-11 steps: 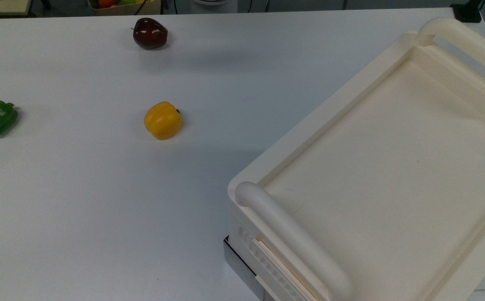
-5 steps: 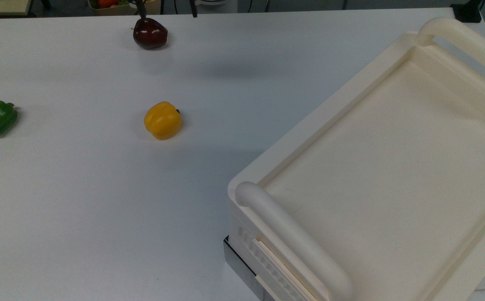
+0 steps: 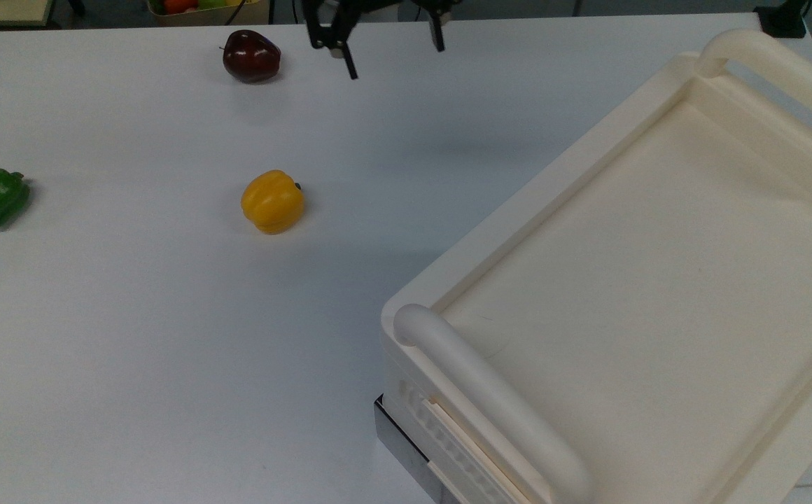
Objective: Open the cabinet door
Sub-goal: 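Move the open gripper down to the cabinet door's copper handle edge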
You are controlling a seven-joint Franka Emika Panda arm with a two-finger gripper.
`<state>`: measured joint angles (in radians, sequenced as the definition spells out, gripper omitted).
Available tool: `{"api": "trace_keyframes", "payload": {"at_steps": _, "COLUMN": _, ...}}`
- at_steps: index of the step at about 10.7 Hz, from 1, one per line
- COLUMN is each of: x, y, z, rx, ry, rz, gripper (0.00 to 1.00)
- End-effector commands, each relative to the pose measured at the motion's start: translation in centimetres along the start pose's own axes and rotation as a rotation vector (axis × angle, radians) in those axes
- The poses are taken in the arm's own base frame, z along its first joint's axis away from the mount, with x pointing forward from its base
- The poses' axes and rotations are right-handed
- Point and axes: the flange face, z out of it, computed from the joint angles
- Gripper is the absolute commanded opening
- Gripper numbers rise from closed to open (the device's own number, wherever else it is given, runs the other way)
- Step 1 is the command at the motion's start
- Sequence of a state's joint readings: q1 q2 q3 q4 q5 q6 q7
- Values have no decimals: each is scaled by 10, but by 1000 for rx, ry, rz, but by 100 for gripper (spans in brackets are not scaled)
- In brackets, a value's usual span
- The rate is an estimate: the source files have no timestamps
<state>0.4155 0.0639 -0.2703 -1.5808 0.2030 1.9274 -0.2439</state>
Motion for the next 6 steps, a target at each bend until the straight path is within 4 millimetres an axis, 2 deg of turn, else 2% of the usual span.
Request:
{"api": "trace_keyframes", "payload": {"at_steps": 1, "x": 24, "y": -38, "z": 16, "rx": 1, "ry": 84, "rz": -140, "gripper": 97}}
{"api": "trace_keyframes", "payload": {"at_steps": 3, "x": 32, "y": -56, "z": 27, "rx": -11, "ry": 112, "rz": -282, "gripper": 94}}
{"api": "trace_keyframes", "payload": {"at_steps": 5, "x": 46, "y": -64, "z": 37, "rx": -45, "ry": 202, "rz": -295, "gripper": 94}}
{"api": "trace_keyframes", "payload": {"at_steps": 6, "x": 53, "y": -74, "z": 42, "rx": -57, "ry": 253, "rz": -300, "gripper": 94}}
